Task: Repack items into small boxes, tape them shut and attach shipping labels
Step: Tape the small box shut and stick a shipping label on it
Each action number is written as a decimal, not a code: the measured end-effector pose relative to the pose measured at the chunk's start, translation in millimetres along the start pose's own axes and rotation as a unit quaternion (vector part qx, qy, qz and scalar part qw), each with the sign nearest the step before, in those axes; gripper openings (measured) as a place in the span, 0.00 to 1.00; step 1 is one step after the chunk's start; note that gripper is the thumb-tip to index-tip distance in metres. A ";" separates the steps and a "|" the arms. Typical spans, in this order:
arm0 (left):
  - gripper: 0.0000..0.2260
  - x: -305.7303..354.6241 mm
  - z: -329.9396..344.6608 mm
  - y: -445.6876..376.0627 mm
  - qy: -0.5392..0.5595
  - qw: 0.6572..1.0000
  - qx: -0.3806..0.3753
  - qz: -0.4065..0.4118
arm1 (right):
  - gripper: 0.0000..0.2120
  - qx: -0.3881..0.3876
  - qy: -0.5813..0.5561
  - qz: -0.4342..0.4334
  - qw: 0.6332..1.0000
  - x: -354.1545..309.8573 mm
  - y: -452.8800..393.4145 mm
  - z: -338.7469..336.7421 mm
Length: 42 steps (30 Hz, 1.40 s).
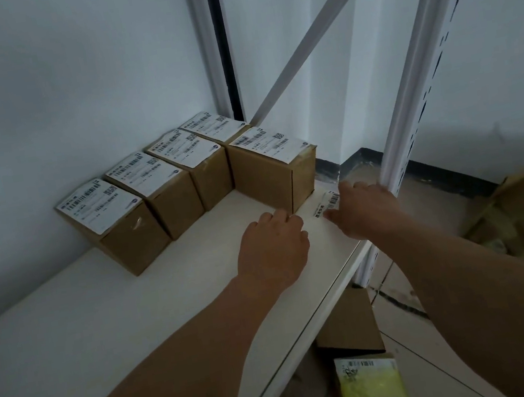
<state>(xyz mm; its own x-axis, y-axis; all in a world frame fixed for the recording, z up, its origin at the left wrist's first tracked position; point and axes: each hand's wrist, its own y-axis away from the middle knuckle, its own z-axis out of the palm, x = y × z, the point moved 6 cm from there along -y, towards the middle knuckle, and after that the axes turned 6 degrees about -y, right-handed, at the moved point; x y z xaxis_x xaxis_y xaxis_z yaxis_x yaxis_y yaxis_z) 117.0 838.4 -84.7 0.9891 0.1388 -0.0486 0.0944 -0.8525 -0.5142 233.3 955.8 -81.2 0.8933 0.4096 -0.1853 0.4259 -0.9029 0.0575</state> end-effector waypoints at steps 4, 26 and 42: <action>0.06 -4.8 -7.4 4.3 0.024 0.999 -0.001 -0.024 | 0.18 0.038 -0.031 -0.007 0.999 -2.5 3.1 -10.7; 0.08 -63.7 -180.1 130.8 -0.082 0.993 -0.057 -0.058 | 0.07 -0.042 -0.130 -0.080 0.987 -132.0 164.3 -15.9; 0.11 -165.9 -318.5 276.5 -0.108 0.965 -0.055 -0.234 | 0.05 -0.050 -0.365 -0.085 0.926 -254.9 301.7 -33.6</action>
<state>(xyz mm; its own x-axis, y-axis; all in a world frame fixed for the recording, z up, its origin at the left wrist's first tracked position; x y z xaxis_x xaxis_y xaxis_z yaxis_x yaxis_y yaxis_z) 14.9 419.1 54.0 0.7896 0.6135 -0.0154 0.5487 -0.7170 -0.4299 138.9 583.3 16.3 0.4921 0.3145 -0.8117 0.5949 -0.8023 0.0499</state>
